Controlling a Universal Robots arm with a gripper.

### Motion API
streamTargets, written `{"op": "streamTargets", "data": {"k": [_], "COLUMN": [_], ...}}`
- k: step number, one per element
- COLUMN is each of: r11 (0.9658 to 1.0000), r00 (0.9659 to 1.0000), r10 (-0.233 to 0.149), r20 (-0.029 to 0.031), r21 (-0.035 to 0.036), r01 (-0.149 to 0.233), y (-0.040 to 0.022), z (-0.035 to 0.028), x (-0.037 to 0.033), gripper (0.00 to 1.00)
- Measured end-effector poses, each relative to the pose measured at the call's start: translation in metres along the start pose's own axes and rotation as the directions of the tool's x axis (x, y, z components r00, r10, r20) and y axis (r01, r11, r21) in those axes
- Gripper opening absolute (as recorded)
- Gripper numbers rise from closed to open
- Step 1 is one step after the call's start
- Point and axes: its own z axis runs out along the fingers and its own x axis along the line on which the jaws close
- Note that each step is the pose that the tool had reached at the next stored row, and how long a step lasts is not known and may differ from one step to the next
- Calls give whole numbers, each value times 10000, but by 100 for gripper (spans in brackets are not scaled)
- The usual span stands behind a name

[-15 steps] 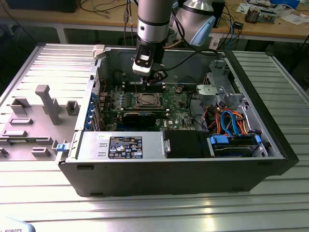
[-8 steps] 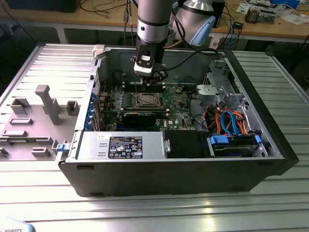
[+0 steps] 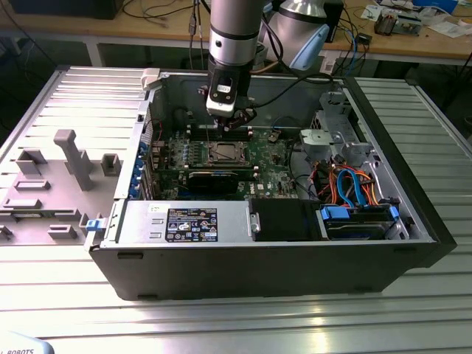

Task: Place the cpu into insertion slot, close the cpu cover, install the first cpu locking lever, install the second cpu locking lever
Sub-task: 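Install the first cpu locking lever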

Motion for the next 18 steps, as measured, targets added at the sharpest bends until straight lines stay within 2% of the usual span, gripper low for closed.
{"op": "streamTargets", "data": {"k": [14, 16, 18], "r11": [10000, 9998, 9984], "r00": [10000, 9998, 9984], "r10": [-72, -196, -560], "r20": [0, -1, -2], "r21": [2, 13, 34], "r01": [72, 196, 560], "y": [-2, -3, -3], "z": [1, 0, 2], "x": [-2, -1, 0], "gripper": [11, 11, 11]}}
